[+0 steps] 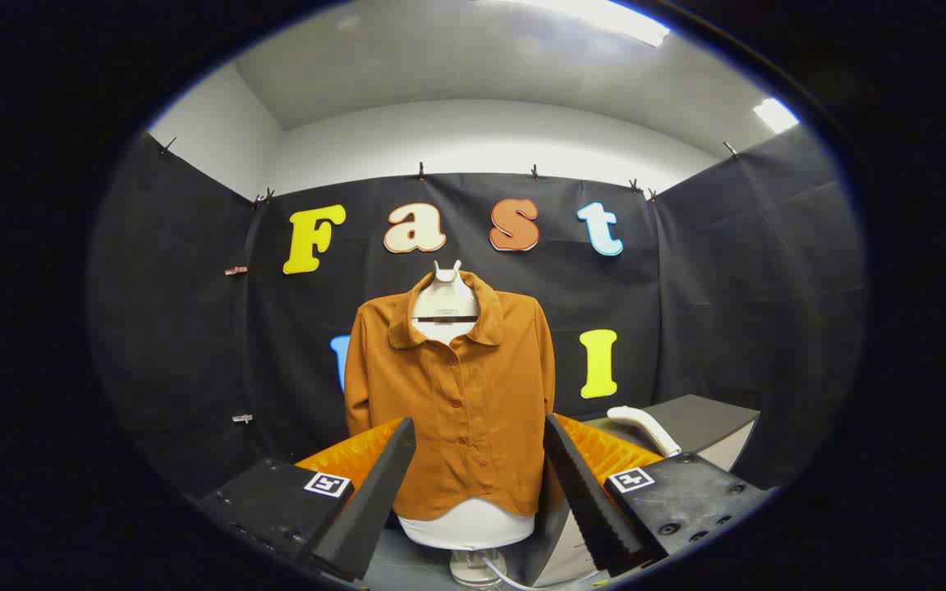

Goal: Iron the clothes twice with a garment steamer, once on the left side and once on the right side.

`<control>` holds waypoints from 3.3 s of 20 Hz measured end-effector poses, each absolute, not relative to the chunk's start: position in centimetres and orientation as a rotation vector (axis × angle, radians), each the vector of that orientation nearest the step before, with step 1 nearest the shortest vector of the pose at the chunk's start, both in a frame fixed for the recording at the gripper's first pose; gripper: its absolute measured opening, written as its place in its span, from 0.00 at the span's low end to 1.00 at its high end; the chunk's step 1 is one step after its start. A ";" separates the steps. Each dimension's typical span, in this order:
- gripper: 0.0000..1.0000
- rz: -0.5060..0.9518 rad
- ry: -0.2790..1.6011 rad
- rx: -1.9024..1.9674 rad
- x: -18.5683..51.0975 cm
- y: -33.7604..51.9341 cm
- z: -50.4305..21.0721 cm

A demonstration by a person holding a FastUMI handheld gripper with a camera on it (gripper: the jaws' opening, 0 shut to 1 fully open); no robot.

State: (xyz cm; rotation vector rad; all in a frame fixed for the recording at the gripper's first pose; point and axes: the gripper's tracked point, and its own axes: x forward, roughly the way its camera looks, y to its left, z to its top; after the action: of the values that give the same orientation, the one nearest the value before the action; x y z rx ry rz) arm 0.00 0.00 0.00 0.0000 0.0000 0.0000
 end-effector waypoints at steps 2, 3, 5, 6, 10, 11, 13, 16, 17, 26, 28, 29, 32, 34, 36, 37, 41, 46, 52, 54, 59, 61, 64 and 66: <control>0.98 -0.001 0.003 -0.005 -0.1 0.0 -0.1; 0.98 -0.003 0.003 -0.006 -0.1 -0.1 -0.1; 0.98 -0.003 0.003 -0.004 0.0 -0.2 -0.1; 0.98 -0.003 0.003 -0.002 0.1 -0.1 -0.1; 0.98 0.002 0.011 -0.003 0.4 0.2 -0.3; 0.98 0.002 0.012 -0.005 0.4 0.2 -0.3; 0.98 0.002 0.014 -0.005 0.6 0.3 -0.4; 0.98 -0.006 0.011 -0.002 0.7 0.3 -0.4; 0.98 -0.009 0.012 -0.001 0.8 0.3 -0.4; 0.98 -0.049 0.026 0.010 0.7 0.8 -1.0; 0.98 -0.067 0.033 0.007 0.6 0.9 -1.4; 0.98 -0.080 0.038 0.008 0.4 0.8 -1.6; 0.98 -0.122 0.041 0.016 -0.1 0.5 -1.9; 0.98 -0.155 0.042 0.007 -0.3 -0.2 -1.9; 0.98 -0.181 0.042 0.005 -0.1 -1.1 -1.9; 0.98 -0.191 0.040 0.004 0.1 -1.4 -1.9; 0.98 -0.219 0.056 -0.001 1.7 -4.1 -2.6; 0.98 -0.210 0.041 0.005 6.1 -8.6 -3.0; 0.98 -0.229 0.031 -0.012 11.9 -17.9 -2.6; 0.98 -0.237 0.041 -0.013 13.8 -21.3 -3.0; 0.98 -0.229 0.105 0.005 18.7 -28.0 -5.3; 0.98 -0.225 0.137 0.009 20.2 -30.2 -6.7; 0.98 -0.223 0.192 0.024 22.4 -33.0 -9.0; 0.98 -0.215 0.240 0.042 23.8 -34.3 -10.8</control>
State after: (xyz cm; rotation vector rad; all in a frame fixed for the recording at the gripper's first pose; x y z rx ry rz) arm 23.76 -34.33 -10.81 0.0424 0.2399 -0.2154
